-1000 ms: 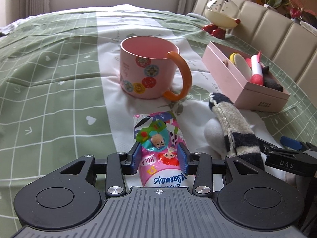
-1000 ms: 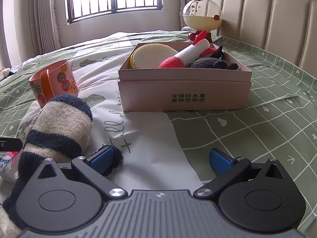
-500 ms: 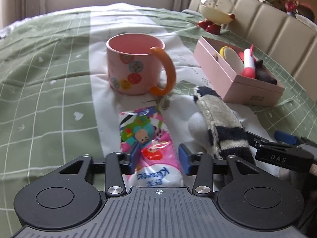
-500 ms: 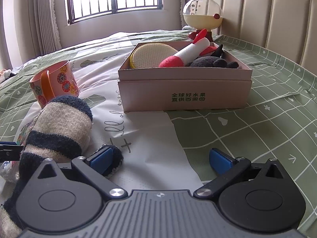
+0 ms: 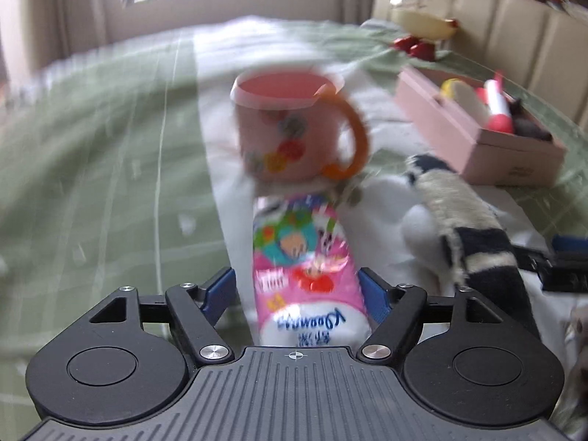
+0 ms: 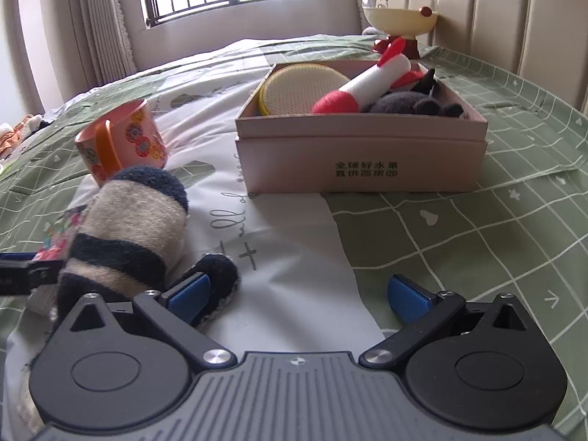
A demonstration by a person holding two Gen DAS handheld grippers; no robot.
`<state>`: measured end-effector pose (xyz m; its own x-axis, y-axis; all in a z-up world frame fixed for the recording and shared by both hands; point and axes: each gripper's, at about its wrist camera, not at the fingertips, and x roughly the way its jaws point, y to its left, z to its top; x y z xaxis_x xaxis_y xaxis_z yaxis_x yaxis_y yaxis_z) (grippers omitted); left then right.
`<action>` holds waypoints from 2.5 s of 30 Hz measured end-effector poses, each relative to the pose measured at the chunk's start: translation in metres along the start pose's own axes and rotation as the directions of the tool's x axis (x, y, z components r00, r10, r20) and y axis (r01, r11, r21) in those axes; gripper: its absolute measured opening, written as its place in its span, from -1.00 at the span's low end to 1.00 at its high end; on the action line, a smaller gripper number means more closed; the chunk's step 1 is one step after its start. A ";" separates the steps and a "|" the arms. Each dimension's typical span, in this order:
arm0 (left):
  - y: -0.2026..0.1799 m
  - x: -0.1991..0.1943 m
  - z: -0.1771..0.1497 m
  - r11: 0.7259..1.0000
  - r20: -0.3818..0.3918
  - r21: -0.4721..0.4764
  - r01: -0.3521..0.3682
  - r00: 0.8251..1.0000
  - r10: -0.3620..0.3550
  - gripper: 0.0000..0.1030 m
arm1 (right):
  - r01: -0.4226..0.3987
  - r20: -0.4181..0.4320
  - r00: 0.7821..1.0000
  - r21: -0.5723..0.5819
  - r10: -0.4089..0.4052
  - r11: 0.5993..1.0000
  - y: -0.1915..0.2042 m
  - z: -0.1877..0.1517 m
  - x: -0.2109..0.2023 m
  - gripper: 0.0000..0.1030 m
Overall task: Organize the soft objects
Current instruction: 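Lift the tissue pack with the left tool while the right tool lifts the striped sock, then lower the tissue pack and sock into the pink box and open both tools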
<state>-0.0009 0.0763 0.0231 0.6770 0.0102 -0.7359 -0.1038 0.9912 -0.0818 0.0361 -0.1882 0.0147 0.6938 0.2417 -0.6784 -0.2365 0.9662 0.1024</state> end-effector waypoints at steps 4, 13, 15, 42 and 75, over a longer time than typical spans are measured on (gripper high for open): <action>0.014 0.007 0.012 0.996 0.009 -0.071 0.058 0.998 -0.058 0.51 | -0.105 0.090 0.990 -0.023 0.107 0.994 0.015 -0.001 -0.039 0.99; 0.033 0.000 0.005 0.980 0.011 -0.097 0.175 0.985 -0.174 0.10 | -0.189 -0.090 0.980 -0.139 0.177 0.972 0.075 0.000 -0.009 0.94; 0.038 -0.010 -0.003 0.978 0.004 -0.089 0.189 0.982 -0.189 0.10 | -0.187 -0.120 0.979 -0.171 0.167 0.967 0.084 0.002 -0.005 0.67; 0.141 -0.064 0.085 0.954 0.189 -0.174 0.246 0.959 -0.212 0.04 | -0.227 0.124 0.940 -0.471 0.319 0.852 0.184 0.165 -0.052 -0.07; -0.122 0.032 0.188 0.897 0.084 0.034 0.440 0.893 -0.441 0.05 | 0.054 0.284 0.959 -0.144 -0.011 0.988 -0.063 0.217 -0.048 -0.05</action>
<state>0.1704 -0.0194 0.1358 0.7119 -0.4171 -0.5650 0.2293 0.8985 -0.3743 0.1653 -0.2409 0.1991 0.8609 0.2465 -0.4450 -0.2941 0.9549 -0.0402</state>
